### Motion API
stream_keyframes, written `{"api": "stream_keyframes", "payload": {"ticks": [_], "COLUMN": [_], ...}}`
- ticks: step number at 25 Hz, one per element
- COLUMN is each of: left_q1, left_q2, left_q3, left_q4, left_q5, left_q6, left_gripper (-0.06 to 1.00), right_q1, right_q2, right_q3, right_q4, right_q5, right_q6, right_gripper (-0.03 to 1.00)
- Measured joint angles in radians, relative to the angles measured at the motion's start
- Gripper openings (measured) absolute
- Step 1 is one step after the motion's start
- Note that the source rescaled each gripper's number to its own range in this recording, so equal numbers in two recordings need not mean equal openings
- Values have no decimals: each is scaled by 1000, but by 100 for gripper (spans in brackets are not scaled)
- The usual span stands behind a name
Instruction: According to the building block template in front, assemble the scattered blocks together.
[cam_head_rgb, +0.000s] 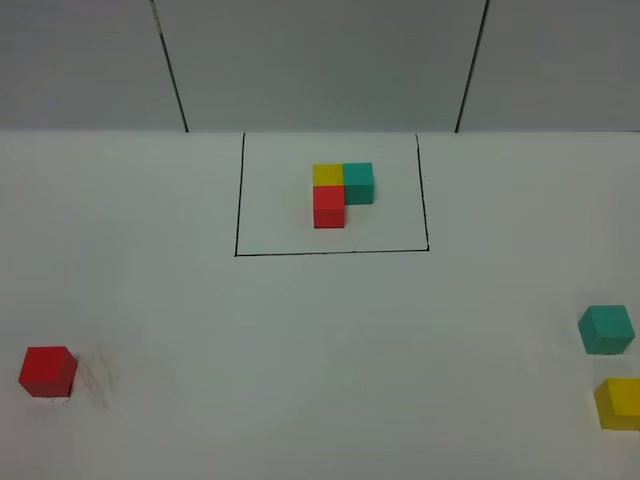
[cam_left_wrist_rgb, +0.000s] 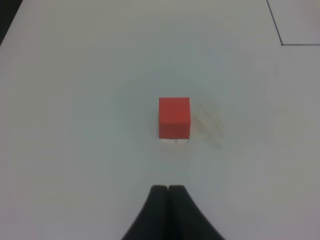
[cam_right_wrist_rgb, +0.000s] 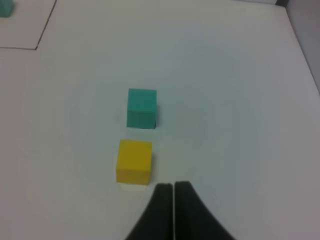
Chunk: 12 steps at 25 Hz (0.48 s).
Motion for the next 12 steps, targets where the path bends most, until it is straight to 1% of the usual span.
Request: {"api": "stream_keyframes", "payload": {"ticks": [12], "left_q1": [0], "left_q2": [0], "left_q3": [0], "left_q4": [-5], "left_q5": [0], "left_q6": [-3], "left_gripper": [0], "right_q1": [0], "right_q2": [0], "right_q3": [0], "right_q4": [0], "right_q5": [0], "right_q6": [0], "right_gripper": [1]}}
